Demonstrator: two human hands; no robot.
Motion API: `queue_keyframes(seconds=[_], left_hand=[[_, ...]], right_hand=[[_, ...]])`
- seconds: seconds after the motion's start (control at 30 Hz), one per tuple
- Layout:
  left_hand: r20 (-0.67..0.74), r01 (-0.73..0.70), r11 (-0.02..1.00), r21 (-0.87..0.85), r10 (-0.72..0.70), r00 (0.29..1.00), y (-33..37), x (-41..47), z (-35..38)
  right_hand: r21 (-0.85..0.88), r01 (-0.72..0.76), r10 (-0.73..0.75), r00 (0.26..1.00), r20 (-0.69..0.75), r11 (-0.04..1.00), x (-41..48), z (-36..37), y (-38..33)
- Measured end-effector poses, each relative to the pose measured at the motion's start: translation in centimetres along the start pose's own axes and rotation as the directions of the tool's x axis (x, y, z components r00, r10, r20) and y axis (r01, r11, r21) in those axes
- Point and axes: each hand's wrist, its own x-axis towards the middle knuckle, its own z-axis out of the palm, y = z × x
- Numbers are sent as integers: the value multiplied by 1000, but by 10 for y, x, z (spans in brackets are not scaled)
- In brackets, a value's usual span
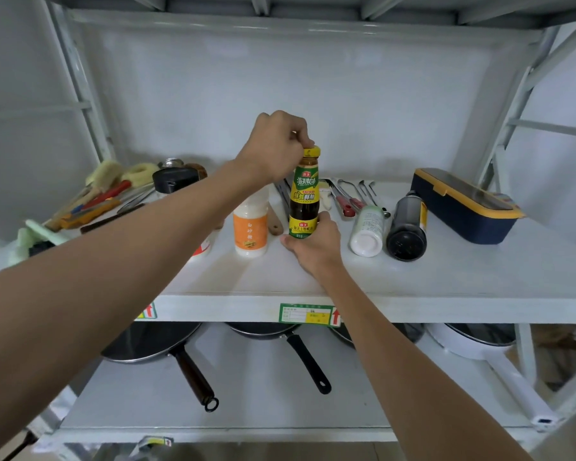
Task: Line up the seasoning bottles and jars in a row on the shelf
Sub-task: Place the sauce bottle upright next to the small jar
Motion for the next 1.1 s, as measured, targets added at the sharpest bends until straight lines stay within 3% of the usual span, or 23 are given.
queue_keyframes(seconds=[0.33,1.1], left_hand=[[-45,64,993,-104,-69,997,-3,-4,6],[-68,38,994,-101,-45,997,-1,-9,7]], right_hand=[[-12,-8,8,1000,-12,1000,0,1,-1],[-50,-6,6,1000,12,999,-8,-5,-5]])
